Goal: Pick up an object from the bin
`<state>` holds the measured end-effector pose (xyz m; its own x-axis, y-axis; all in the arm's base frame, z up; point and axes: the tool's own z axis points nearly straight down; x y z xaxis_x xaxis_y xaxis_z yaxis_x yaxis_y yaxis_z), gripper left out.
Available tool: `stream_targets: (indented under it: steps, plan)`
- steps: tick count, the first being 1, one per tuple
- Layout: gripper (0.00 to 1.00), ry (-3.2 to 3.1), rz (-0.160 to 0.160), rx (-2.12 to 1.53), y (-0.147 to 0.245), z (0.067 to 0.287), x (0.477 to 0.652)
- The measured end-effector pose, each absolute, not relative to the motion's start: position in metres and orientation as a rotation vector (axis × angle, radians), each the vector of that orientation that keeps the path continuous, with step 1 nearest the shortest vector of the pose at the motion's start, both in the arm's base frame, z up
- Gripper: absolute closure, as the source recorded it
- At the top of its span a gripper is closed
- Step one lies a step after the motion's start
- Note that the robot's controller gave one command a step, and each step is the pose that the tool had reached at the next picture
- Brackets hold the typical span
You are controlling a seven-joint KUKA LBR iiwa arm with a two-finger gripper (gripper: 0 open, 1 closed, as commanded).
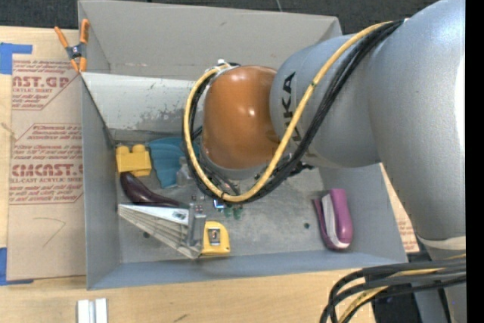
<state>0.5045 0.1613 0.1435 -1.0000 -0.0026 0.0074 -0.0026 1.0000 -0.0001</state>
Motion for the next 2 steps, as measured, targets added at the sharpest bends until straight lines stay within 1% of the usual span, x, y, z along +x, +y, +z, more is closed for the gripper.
stream_targets:
  steps: [1, 2]
  plan:
    - [0.00, -3.141, -0.002, 0.002, 0.1606, 0.1479, 0.5065]
    - [0.00, -3.144, -0.004, 0.024, 0.1590, 0.1451, 0.5064]
